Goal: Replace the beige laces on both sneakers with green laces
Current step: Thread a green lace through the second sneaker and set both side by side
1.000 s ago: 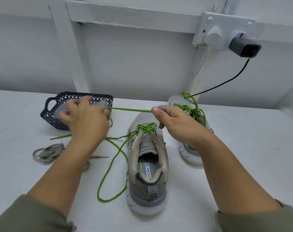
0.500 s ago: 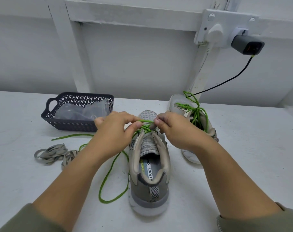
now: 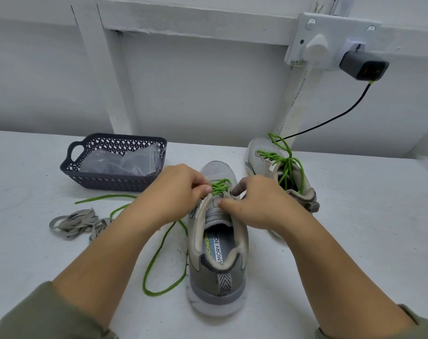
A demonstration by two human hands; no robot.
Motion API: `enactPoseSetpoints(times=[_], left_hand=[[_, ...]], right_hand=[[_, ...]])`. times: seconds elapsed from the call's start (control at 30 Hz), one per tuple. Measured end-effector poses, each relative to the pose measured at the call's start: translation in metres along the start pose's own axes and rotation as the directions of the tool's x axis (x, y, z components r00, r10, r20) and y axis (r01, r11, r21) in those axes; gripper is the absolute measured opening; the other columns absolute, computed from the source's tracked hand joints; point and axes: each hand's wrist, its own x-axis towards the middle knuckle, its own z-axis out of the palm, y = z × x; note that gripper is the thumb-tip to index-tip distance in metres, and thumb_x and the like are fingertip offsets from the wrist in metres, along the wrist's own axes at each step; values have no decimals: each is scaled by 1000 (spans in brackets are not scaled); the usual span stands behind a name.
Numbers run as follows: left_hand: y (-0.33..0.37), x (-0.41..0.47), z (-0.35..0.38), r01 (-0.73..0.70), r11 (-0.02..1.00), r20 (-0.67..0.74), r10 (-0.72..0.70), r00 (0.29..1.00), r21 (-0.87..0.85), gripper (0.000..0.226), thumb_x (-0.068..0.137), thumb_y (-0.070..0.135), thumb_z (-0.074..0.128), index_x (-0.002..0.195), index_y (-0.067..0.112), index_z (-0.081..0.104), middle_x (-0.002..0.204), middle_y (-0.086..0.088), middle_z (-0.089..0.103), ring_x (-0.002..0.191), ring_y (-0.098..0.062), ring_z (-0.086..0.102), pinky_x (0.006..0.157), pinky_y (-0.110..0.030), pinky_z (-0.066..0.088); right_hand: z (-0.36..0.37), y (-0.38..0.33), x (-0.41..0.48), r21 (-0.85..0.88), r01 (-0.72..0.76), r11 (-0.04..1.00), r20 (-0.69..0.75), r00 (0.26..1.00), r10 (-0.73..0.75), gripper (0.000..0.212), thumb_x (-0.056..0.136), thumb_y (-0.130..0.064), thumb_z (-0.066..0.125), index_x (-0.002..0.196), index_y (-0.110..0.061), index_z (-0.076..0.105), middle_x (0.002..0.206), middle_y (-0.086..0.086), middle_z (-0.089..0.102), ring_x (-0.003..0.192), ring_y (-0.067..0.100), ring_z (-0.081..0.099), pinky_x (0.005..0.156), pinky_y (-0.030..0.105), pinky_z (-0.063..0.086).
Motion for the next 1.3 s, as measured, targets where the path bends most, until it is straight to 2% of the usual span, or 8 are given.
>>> enactPoseSetpoints(times=[0.17,0.33,0.43,0.5,0.7,0.97,1.13,1.3], left_hand=[[3,4,1,-48,996,44,44,998,75,17,93,31,60,100,26,74,91,6,71,80,-5,58,71,-19,37],[4,7,7,-63,998,-47,62,997,-27,13,89,27,60,81,23,70,75,11,64,67,0,55,60,-15,38],[11,8,2,13,985,-46,-21,999,-172,16,83,26,65,68,22,68,65,8,67,57,-1,55,57,-13,44],[17,8,0,44,990,-16,-46,999,-131,16,78,27,66,62,22,68,60,8,66,53,1,53,57,-13,46],[35,4,2,90,987,-45,-85,995,136,13,70,40,64,66,28,68,66,12,65,78,-11,62,80,-32,52],[35,7,13,55,988,-23,-52,998,141,14,77,42,62,76,30,68,78,14,65,104,-16,47,92,-37,41],[31,11,21,105,989,6,-107,994,108,20,84,48,57,83,33,70,82,15,64,107,-19,42,92,-38,40],[30,10,29,124,990,-12,-124,992,66,20,88,48,56,87,34,70,84,15,64,107,-18,41,92,-40,38]], right_hand=[[5,6,2,59,16,998,-14,1000,-15,24,87,-31,53,77,-13,64,69,4,60,66,22,60,49,26,40],[5,14,5,114,31,993,28,999,-34,22,86,-27,50,83,-12,66,74,8,68,70,26,68,67,39,58],[5,16,6,173,25,985,61,997,-36,22,87,-22,48,84,-10,67,74,10,70,61,20,70,65,38,59],[5,16,6,193,12,981,77,997,-28,23,86,-21,47,87,-8,67,74,10,71,57,18,70,64,36,60],[3,17,6,193,22,981,92,995,-40,24,86,-20,47,89,-5,66,74,11,71,57,16,70,67,40,60],[2,17,5,193,47,980,100,993,-67,23,88,-24,51,75,-9,62,67,6,70,57,13,70,68,38,59],[0,20,8,519,-63,853,169,985,-30,28,101,-25,42,104,-10,65,88,19,71,79,32,72,76,47,59],[5,21,7,451,-37,892,91,996,-5,12,99,-17,50,101,-17,62,74,11,72,68,29,72,70,45,60]])
